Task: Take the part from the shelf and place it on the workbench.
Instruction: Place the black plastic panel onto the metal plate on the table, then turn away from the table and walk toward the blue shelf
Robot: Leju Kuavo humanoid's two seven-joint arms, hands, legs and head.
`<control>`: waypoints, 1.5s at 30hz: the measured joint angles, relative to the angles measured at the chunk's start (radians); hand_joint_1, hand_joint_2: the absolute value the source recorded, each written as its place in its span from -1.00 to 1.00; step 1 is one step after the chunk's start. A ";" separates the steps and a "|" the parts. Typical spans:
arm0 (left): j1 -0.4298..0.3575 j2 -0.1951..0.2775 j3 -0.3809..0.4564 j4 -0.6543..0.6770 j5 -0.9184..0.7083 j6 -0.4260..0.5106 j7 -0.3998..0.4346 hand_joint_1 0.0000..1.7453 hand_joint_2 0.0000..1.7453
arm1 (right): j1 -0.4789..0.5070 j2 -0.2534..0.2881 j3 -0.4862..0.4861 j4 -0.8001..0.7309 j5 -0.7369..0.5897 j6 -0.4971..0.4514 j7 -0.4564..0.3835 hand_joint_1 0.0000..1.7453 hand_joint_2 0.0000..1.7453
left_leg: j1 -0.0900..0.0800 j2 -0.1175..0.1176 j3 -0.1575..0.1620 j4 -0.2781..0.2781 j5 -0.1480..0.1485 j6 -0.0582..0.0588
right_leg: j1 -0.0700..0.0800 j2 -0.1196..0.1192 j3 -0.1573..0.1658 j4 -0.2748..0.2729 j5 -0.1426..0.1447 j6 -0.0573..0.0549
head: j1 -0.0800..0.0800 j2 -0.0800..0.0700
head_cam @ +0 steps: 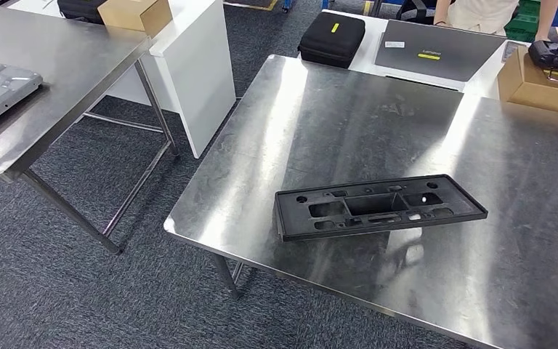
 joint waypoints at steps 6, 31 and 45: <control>-0.002 -0.014 0.014 0.000 0.017 0.015 -0.029 -1.00 -1.00 | -0.052 0.003 0.000 0.259 0.123 -0.395 -0.045 -1.00 1.00 | 0.000 0.001 0.000 0.000 -0.001 0.000 | 0.000 0.001 0.000 0.000 0.000 0.001 | 0.000 0.000; -0.024 -0.046 -0.015 0.000 -0.111 -0.061 0.119 -1.00 -1.00 | -0.169 0.108 0.127 1.621 0.509 -0.450 0.519 -1.00 1.00 | 0.003 0.002 0.002 0.000 0.000 -0.001 | 0.003 0.002 0.010 0.001 0.000 0.001 | 0.000 0.000; -0.005 -0.037 -0.026 0.001 -0.105 -0.064 0.135 -1.00 -1.00 | -0.164 0.158 0.290 1.703 0.603 -0.232 0.468 -1.00 1.00 | 0.001 0.000 0.000 0.000 0.000 -0.001 | 0.002 0.000 0.011 0.000 -0.002 -0.001 | 0.000 0.000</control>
